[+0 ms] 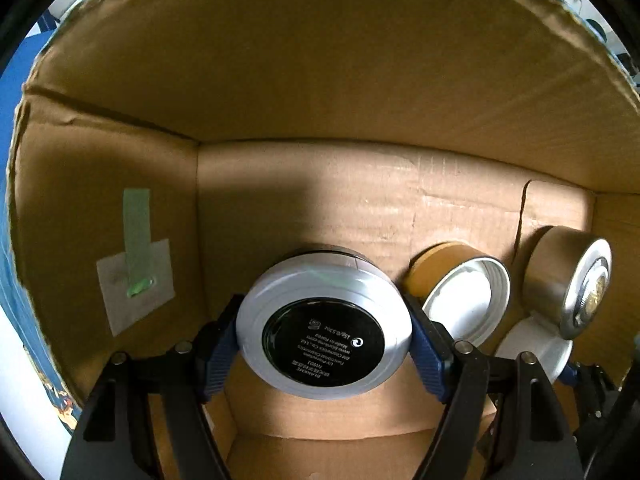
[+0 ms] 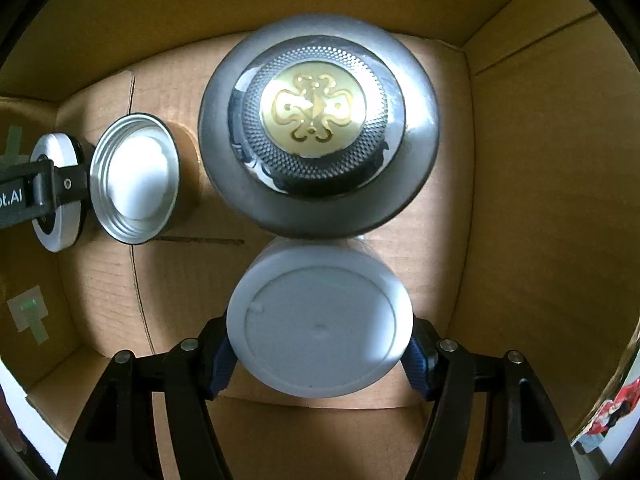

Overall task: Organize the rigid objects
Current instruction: 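Carry both held containers into the box and open both grippers, then lift both grippers out of the box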

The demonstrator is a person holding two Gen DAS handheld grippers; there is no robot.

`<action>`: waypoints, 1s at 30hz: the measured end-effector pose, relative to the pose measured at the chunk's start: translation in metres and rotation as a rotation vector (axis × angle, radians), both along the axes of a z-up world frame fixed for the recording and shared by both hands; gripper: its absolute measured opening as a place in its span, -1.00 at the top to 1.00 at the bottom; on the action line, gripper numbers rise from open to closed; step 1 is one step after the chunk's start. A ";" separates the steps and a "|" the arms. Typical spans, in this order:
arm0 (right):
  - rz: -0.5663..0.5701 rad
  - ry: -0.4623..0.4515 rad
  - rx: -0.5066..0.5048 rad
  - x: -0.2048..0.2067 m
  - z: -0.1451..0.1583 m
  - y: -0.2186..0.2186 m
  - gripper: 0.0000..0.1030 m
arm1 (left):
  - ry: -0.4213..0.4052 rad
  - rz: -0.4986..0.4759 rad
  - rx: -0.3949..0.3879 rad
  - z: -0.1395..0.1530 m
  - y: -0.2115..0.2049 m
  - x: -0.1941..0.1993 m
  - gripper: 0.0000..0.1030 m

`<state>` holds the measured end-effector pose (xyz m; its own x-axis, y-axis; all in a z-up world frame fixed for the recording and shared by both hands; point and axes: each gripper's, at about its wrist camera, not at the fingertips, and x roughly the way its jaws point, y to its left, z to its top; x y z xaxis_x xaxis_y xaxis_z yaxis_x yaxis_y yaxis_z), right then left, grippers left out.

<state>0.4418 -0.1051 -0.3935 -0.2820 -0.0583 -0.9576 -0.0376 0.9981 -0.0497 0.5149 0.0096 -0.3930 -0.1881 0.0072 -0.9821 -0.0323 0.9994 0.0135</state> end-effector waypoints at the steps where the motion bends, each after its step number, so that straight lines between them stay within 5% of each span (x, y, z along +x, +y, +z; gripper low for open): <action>1: -0.004 0.008 0.002 0.001 -0.001 0.000 -0.37 | 0.004 0.002 -0.006 0.002 0.001 -0.001 -0.44; 8: -0.021 0.030 0.028 0.004 0.005 0.003 -0.59 | 0.002 0.015 -0.038 0.023 0.001 0.004 -0.44; 18: -0.005 -0.043 0.057 -0.003 0.047 0.011 -0.84 | -0.113 0.001 -0.082 0.085 -0.004 -0.040 -0.45; 22: 0.005 -0.097 0.066 -0.013 0.071 0.012 -1.00 | -0.182 0.027 -0.101 0.108 0.003 -0.068 -0.66; 30: 0.033 -0.225 0.062 -0.047 0.119 0.012 -1.00 | -0.380 0.042 -0.091 0.155 0.004 -0.124 -0.96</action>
<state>0.3948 -0.0935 -0.2750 -0.0601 -0.0028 -0.9982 -0.0649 0.9979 0.0012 0.3905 0.0138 -0.2377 0.1905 -0.0836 -0.9781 -0.0587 0.9936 -0.0963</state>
